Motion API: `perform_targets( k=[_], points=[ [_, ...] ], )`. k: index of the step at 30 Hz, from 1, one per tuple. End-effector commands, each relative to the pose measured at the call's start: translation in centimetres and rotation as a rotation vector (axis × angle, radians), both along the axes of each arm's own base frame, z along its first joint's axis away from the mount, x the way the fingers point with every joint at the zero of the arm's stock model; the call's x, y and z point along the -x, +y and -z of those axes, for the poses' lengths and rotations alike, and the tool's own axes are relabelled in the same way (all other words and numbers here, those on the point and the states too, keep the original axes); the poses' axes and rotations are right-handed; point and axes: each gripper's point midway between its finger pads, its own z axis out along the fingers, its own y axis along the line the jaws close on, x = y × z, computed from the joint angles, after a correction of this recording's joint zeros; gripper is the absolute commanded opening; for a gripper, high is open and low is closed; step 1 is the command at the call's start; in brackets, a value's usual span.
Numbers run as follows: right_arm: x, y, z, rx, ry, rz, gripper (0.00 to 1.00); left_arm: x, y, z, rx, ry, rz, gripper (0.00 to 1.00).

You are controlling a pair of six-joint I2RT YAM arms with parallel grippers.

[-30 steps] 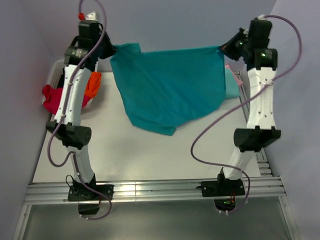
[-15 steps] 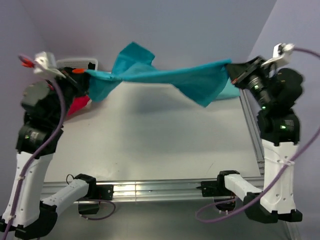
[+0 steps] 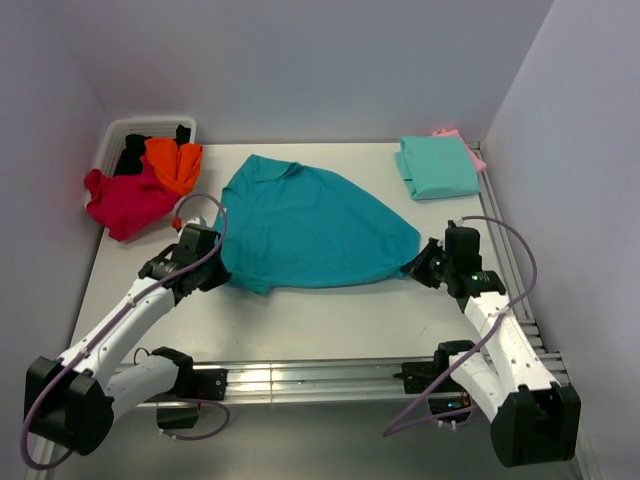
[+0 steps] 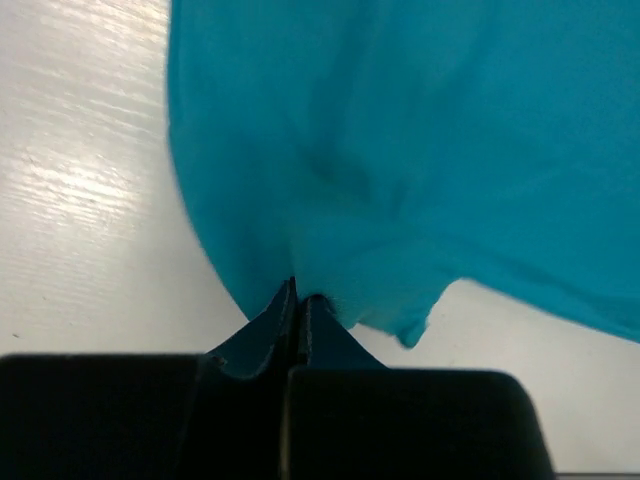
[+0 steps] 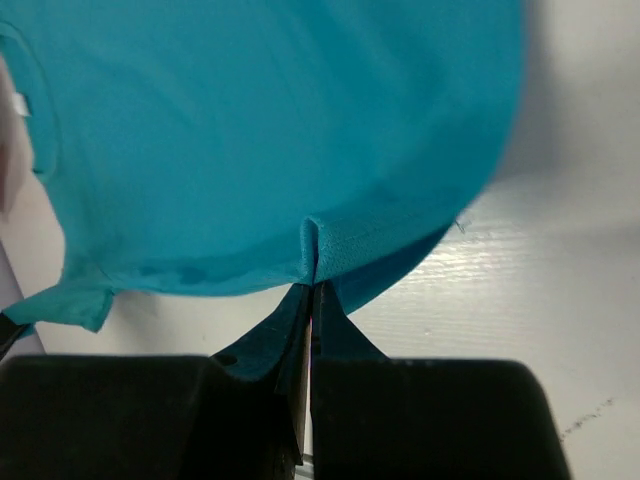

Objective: Fold and stack the t-shirts
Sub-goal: Flatten out the tshirt

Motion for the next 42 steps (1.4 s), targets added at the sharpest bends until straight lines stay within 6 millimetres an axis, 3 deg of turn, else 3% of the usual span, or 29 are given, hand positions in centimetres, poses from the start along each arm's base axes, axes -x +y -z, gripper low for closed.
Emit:
perform_targets(
  k=[1,8,12,13,14,15,16,17,18,19,20,21,22,23,24,25,27,28,29,30,31,32,33,34,35,36,39,40,42],
  points=[
    [-0.7,0.3,-1.8,0.007,-0.091,-0.006,0.0,-0.3,-1.6,-2.2,0.08,-0.075,-0.047,0.0],
    [2.4,0.8,0.9,-0.02,0.016,-0.023,0.0,1.5,-1.7,0.4,0.063,0.056,-0.118,0.0],
    [2.0,1.0,-1.4,-0.047,-0.05,0.006,0.0,1.0,-3.0,-3.5,0.047,-0.062,-0.089,0.0],
    [0.2,0.9,-4.2,-0.053,-0.137,0.024,0.0,0.4,-2.9,-4.7,0.038,-0.093,-0.094,0.0],
    [-0.9,1.0,-5.8,-0.068,-0.173,0.042,0.0,-1.2,-3.4,-8.1,0.04,-0.173,-0.064,0.0],
    [-2.3,1.0,-6.2,-0.063,-0.154,0.05,0.0,-2.8,-3.3,-8.9,0.031,-0.174,-0.065,0.0],
    [-4.8,1.0,-10.5,-0.064,-0.232,0.053,0.0,-4.3,-3.3,-10.2,0.033,-0.185,-0.057,0.0],
    [-6.4,0.9,-12.0,-0.051,-0.237,0.06,0.0,-6.8,-3.5,-14.5,0.061,-0.252,-0.064,0.0],
    [-8.8,1.1,-10.9,-0.04,-0.157,0.058,0.0,-9.7,-2.6,-13.5,0.004,-0.201,-0.079,0.0],
    [-11.6,1.5,-15.7,-0.053,-0.228,0.042,0.0,-11.5,-2.6,-14.4,-0.009,-0.199,-0.073,0.0],
    [-13.2,2.3,-17.0,-0.075,-0.224,0.005,0.0,-13.9,-3.0,-19.3,0.008,-0.276,-0.071,0.0],
    [-16.1,3.0,-14.9,-0.082,-0.131,-0.018,0.0,-16.8,-3.7,-17.3,-0.031,-0.213,-0.031,0.0],
    [-18.2,3.6,-20.5,-0.101,-0.189,-0.041,0.0,-18.4,-4.0,-17.9,-0.033,-0.207,-0.012,0.0],
    [-19.7,3.9,-22.0,-0.1,-0.187,-0.072,0.0,-21.0,-4.5,-24.5,0.01,-0.347,-0.012,0.0],
    [-22.8,4.5,-19.9,-0.104,-0.106,-0.097,0.0,-23.2,-4.2,-21.2,-0.04,-0.241,0.002,0.0],
    [-23.2,4.4,-28.5,-0.097,-0.269,-0.111,0.0,-24.2,-4.9,-29.3,0.045,-0.435,0.022,0.0],
    [-25.0,4.2,-33.1,-0.079,-0.421,-0.104,0.0,-25.4,-4.5,-32.2,0.109,-0.519,0.025,0.0],
    [-23.2,4.0,-39.3,-0.077,-0.612,-0.11,0.0,-24.6,-4.1,-35.3,0.13,-0.604,0.02,0.0],
    [-22.5,3.6,-41.1,-0.031,-0.689,-0.131,0.0,-24.9,-4.1,-33.1,0.108,-0.562,0.028,0.0],
    [-18.0,2.9,-45.9,0.003,-0.816,-0.117,0.0,-20.3,-3.5,-43.6,0.147,-0.892,0.04,0.0],
    [-19.2,3.3,-43.9,0.024,-0.792,-0.133,0.0,-18.2,-3.7,-45.8,0.165,-1.002,0.044,0.0],
    [-17.8,3.5,-44.3,0.04,-0.844,-0.141,0.0,-17.9,-3.6,-40.2,0.123,-0.934,0.015,0.0],
    [-9.5,3.2,-49.8,0.013,-1.057,-0.134,0.0,-12.0,-2.7,-44.7,0.206,-1.072,-0.01,0.0],
    [-11.4,3.2,-45.2,-0.001,-1.065,-0.095,0.0,-11.6,-2.2,-42.1,0.203,-1.045,-0.039,0.0],
    [-9.6,2.5,-44.7,-0.02,-1.101,-0.055,0.0,-10.5,-1.6,-41.5,0.204,-1.042,-0.062,0.0],
    [-7.2,1.5,-42.3,-0.012,-1.094,-0.007,0.0,-9.1,-0.4,-39.3,0.173,-1.002,-0.094,0.0],
    [-5.7,1.6,-35.5,0.009,-0.97,-0.043,0.0,-8.3,0.9,-34.6,0.088,-0.915,-0.111,0.0],
    [-6.5,1.9,-29.0,0.022,-0.813,-0.065,0.0,-8.7,0.9,-30.9,0.056,-0.835,-0.114,0.0],
    [-6.2,2.3,-23.5,0.022,-0.7,-0.089,0.0,-8.9,0.4,-26.9,0.053,-0.749,-0.099,0.0]
  ],
)
